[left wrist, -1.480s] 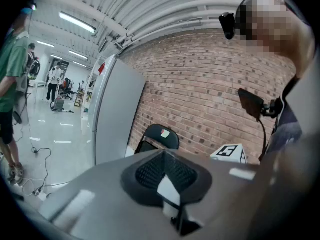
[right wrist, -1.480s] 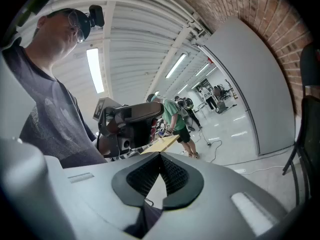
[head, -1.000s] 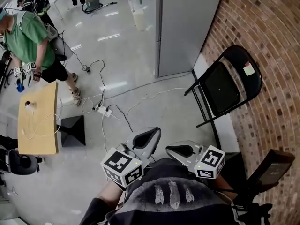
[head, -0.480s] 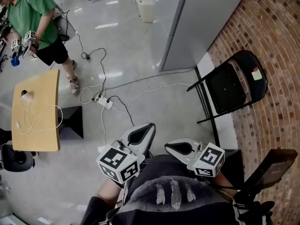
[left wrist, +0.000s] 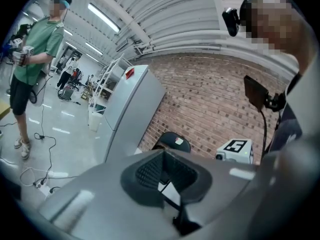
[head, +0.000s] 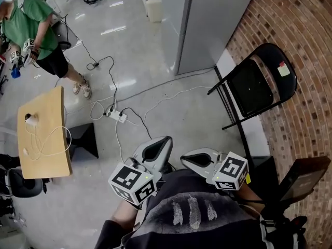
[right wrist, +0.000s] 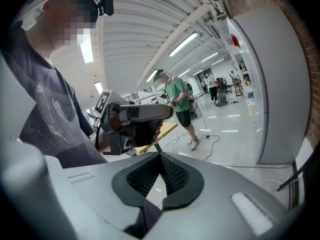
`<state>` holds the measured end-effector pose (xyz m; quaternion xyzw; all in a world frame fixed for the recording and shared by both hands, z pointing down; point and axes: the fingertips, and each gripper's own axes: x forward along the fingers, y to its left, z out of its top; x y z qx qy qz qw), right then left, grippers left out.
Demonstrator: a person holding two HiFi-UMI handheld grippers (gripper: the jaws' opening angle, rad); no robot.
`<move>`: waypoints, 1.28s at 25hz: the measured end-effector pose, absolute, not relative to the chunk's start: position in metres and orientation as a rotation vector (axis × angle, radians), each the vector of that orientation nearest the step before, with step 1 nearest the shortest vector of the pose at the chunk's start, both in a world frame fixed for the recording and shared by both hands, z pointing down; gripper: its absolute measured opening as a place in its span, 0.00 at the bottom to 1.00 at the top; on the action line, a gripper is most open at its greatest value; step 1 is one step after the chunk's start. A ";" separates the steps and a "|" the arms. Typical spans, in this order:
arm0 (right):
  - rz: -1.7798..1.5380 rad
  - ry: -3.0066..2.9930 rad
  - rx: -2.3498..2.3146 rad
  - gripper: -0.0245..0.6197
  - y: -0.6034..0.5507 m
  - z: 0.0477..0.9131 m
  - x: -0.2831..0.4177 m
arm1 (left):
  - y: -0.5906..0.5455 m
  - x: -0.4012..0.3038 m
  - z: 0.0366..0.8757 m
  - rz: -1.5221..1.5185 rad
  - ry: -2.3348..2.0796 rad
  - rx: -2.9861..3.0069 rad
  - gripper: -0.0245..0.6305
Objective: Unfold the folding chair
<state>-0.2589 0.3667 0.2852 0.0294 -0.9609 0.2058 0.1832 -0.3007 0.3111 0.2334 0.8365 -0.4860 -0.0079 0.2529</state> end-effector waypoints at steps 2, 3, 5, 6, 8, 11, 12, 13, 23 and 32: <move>0.589 -2.726 0.090 0.04 0.358 0.284 -0.250 | 0.303 -0.287 0.231 0.001 -1.309 2.280 0.04; 0.595 -2.735 0.097 0.04 0.354 0.283 -0.245 | 0.299 -0.279 0.230 0.016 -1.298 2.286 0.04; 0.607 -2.755 0.124 0.04 0.344 0.282 -0.232 | 0.288 -0.262 0.229 0.047 -1.273 2.304 0.04; 0.615 -2.766 0.142 0.04 0.338 0.281 -0.224 | 0.282 -0.253 0.228 0.059 -1.263 2.314 0.04; 0.643 -2.790 0.179 0.04 0.323 0.279 -0.206 | 0.268 -0.234 0.224 0.081 -1.250 2.334 0.04; 0.693 -2.821 0.213 0.04 0.304 0.279 -0.178 | 0.250 -0.203 0.219 0.109 -1.230 2.358 0.04; 0.708 -2.828 0.217 0.04 0.298 0.279 -0.170 | 0.245 -0.194 0.219 0.118 -1.224 2.363 0.04; 0.723 -2.834 0.218 0.04 0.293 0.280 -0.162 | 0.240 -0.184 0.219 0.129 -1.219 2.366 0.04; 0.821 -2.914 0.198 0.04 0.257 0.285 -0.099 | 0.207 -0.112 0.225 0.268 -1.209 2.377 0.04; 0.857 -2.976 0.176 0.04 0.244 0.281 -0.049 | 0.194 -0.058 0.228 0.365 -1.211 2.373 0.04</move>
